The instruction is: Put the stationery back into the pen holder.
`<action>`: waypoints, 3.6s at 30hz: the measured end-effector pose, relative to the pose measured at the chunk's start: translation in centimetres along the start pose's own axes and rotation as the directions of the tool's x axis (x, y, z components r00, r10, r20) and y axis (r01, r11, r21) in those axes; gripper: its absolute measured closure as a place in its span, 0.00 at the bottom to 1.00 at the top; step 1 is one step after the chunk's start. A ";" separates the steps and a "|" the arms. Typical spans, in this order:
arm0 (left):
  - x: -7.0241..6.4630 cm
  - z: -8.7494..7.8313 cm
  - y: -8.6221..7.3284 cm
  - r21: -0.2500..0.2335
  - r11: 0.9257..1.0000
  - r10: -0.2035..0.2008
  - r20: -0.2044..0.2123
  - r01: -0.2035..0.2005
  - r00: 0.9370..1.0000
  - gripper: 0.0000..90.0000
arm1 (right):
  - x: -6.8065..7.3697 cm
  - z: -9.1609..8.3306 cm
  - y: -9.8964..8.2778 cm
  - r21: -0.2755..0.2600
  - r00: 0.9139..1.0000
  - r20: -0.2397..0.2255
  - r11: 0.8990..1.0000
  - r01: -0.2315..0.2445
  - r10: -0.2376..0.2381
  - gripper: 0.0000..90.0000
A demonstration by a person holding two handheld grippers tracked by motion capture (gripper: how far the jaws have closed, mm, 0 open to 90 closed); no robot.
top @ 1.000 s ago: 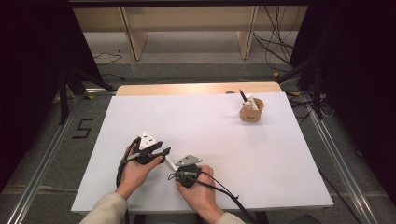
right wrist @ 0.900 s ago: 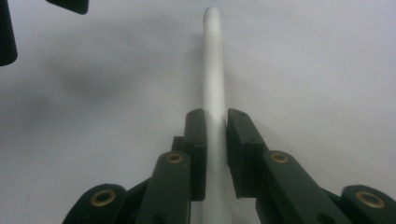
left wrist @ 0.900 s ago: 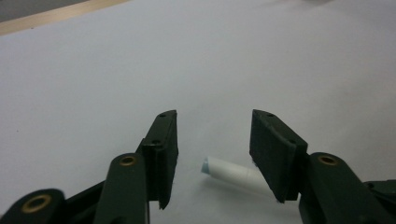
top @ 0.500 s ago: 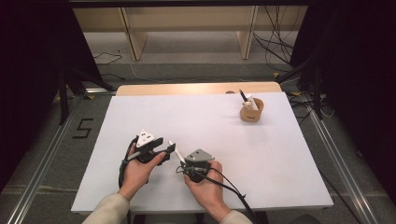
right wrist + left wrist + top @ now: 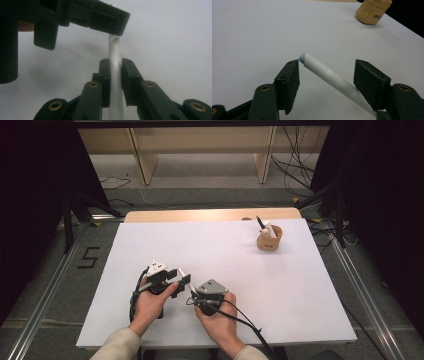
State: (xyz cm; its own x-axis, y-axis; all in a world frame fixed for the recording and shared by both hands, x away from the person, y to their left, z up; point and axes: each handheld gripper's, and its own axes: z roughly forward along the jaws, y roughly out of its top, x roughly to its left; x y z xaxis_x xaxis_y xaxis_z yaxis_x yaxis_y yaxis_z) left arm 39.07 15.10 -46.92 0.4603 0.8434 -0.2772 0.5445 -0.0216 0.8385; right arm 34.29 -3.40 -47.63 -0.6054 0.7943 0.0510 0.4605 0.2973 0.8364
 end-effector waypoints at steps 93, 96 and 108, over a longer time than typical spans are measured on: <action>-3.5 -1.2 1.7 -0.192 0.957 0.232 0.067 -0.216 0.970 0.85 | -1.0 0.5 2.3 -0.211 0.999 -0.033 0.977 0.024 -0.032 0.87; -3.6 -1.3 1.8 -0.206 0.957 0.220 0.061 -0.203 0.974 0.73 | -1.3 0.5 2.4 -0.202 0.999 -0.036 0.979 0.019 -0.027 0.87; -3.3 -2.3 2.0 -0.242 0.948 0.207 -0.020 -0.206 0.978 0.47 | -2.9 0.3 2.8 -0.195 1.000 -0.003 0.981 0.020 -0.020 0.88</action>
State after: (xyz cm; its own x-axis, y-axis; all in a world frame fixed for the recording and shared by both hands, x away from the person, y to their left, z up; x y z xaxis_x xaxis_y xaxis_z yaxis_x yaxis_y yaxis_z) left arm 37.06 13.50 -43.24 0.5488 0.8313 -0.0880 0.2522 -0.0642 0.9655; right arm 37.56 -4.73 -45.63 -0.6164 0.7866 0.0353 0.3133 0.2039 0.9275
